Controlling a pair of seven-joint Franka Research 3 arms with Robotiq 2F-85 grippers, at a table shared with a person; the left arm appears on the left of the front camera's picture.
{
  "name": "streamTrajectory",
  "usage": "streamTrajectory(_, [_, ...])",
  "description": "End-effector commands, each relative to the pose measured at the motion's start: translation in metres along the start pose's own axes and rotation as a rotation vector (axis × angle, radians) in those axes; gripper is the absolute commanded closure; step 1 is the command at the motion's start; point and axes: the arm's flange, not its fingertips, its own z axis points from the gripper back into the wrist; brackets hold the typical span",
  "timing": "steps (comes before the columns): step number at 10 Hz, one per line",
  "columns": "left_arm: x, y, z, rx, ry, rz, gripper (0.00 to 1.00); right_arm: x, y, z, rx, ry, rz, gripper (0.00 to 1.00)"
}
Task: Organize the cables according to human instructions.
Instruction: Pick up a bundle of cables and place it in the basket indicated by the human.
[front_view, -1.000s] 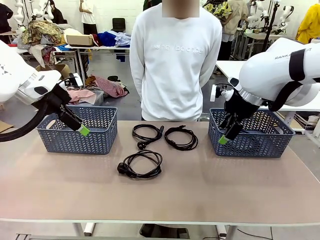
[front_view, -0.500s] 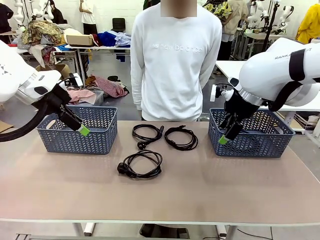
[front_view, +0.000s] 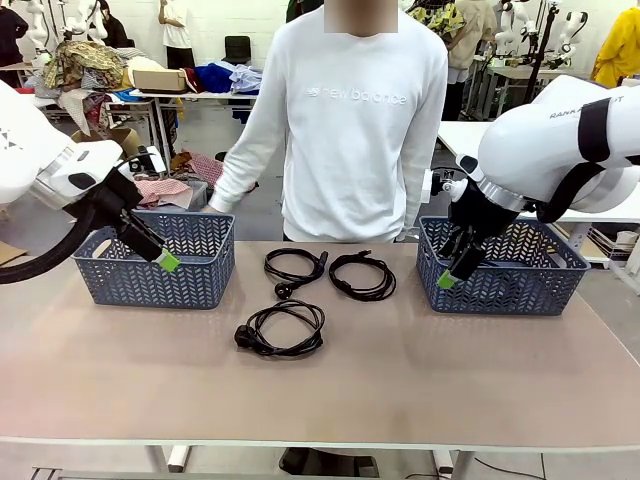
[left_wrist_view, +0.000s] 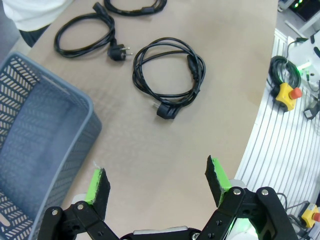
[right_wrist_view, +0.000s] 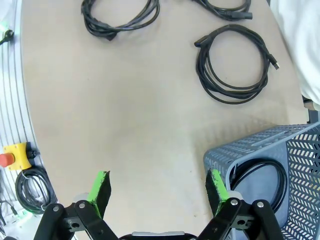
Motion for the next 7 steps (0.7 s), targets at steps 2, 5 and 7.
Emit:
streamTrajectory(2, [-0.0021, 0.0013, -0.0012, -0.017, -0.025, -0.015, 0.0, 0.0022, -0.0002, 0.0013, -0.009, 0.01, -0.01, 0.0])
streamTrajectory(5, [-0.0021, 0.0013, -0.0012, -0.017, -0.025, -0.015, 0.0, 0.0022, -0.0002, 0.0013, -0.009, 0.01, -0.01, 0.0])
streamTrajectory(7, [-0.0021, 0.0013, -0.0012, -0.017, -0.025, -0.015, 0.0, 0.0022, -0.0002, 0.0013, -0.009, 0.01, -0.01, 0.0])
